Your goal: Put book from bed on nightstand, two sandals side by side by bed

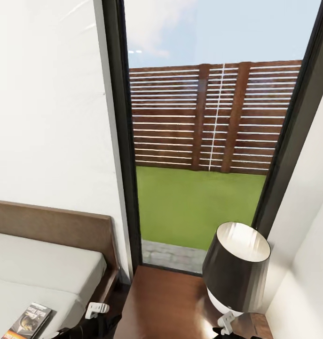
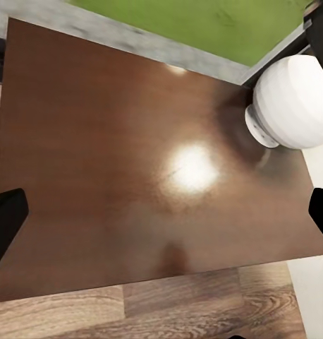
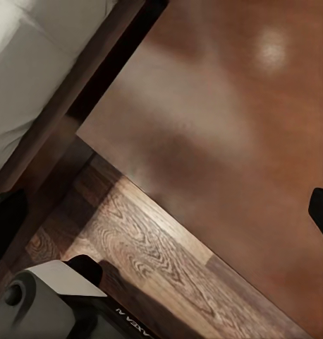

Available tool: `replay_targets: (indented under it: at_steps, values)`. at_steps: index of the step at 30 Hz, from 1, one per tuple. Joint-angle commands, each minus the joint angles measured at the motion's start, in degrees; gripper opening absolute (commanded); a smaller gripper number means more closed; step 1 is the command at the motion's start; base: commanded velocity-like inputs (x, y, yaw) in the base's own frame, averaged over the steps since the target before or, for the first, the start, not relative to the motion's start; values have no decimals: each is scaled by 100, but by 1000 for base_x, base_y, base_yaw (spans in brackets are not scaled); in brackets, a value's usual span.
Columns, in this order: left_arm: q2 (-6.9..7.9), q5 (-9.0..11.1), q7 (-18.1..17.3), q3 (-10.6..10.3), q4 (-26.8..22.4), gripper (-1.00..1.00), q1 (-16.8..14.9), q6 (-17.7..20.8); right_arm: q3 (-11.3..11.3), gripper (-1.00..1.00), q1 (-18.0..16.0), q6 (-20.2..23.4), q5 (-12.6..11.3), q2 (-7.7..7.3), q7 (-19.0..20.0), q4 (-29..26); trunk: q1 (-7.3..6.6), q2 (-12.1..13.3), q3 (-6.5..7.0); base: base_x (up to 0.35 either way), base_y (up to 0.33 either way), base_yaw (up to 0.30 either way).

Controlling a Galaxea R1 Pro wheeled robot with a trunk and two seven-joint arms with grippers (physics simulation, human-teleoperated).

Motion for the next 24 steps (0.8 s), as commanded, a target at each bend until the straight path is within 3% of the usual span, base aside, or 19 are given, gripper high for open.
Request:
replay_targets:
  at_steps: [1, 24]
  values:
    - [1, -22, -15, 22, 7, 100, -5, -25, -48, 100, -9, -37, 55, -5, -3, 21, 1, -6, -8, 0, 0, 0]
    - [1, -22, -17, 22, 7, 100, -5, -25, -39, 100, -9, -37, 55, 3, -12, 15, 1, -6, -13, 0, 0, 0]
